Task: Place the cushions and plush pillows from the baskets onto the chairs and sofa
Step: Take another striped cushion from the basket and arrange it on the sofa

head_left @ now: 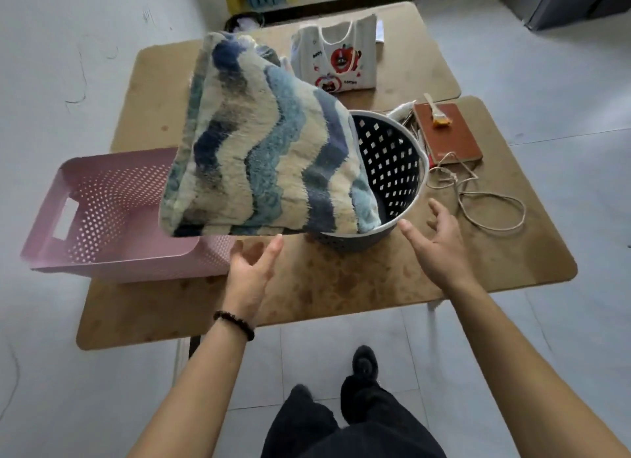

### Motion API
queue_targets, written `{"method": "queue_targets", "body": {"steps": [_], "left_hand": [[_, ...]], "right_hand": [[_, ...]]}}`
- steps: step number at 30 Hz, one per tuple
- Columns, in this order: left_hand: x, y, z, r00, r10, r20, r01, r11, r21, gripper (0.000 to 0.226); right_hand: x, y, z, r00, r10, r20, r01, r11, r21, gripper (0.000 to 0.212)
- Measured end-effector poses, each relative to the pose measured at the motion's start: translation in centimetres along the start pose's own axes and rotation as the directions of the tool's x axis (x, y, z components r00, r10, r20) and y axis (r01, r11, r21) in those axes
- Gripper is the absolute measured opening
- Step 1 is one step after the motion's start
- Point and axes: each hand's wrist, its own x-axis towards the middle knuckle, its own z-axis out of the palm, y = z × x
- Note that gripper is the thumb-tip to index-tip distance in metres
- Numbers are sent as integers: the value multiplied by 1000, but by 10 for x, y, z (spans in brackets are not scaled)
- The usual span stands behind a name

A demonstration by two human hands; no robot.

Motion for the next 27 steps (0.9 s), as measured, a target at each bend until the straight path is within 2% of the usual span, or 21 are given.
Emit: {"method": "queue_targets", "body": {"steps": [3,4,6,7,9,11,13,15,17,18,20,22,25,27], "left_hand": [[38,15,20,986,-151,63,161,965,-205,103],[51,16,23,982,-170,83,185,951,-249,117],[72,12,23,982,-138,131,169,947,-271,132],[81,8,21,984,-94,150,134,950,-281,128],[86,9,19,982,-22,188,65,972,-226,112],[82,21,25,970,30,242,12,986,-169,91],[77,37,37,953,124,278,-88,986,-139,67],[80,48,49,964,197,179,-171,974,-149,78],[81,61,54,972,221,73,-205,961,-184,99],[79,67,53,973,225,46,-211,956,-202,97],[83,77,49,974,226,20,-213,942,-260,79],[82,94,47,976,216,12,-197,911,-361,64],[73,137,42,943,322,81,-242,833,-497,49],[63,168,36,917,385,105,-267,787,-556,29]], "right_hand": [[45,-15,23,985,152,-79,-143,984,109,91],[56,-15,32,970,236,-63,-217,950,225,86],[69,-13,48,918,387,91,-384,805,452,56],[71,-14,54,896,415,155,-436,762,479,45],[72,-15,59,884,429,187,-466,775,427,45],[69,-20,62,899,405,165,-436,804,404,47],[62,-30,66,909,373,184,-416,818,398,40],[59,-30,77,904,370,216,-427,813,396,40],[58,-21,94,889,403,217,-457,798,392,56],[58,-15,106,892,411,189,-452,799,395,61],[50,-22,120,903,416,107,-423,818,390,60],[42,-34,124,907,421,14,-398,843,362,47],[43,-43,130,884,465,-33,-423,830,364,41],[47,-44,136,885,465,-37,-429,842,327,41]]}}
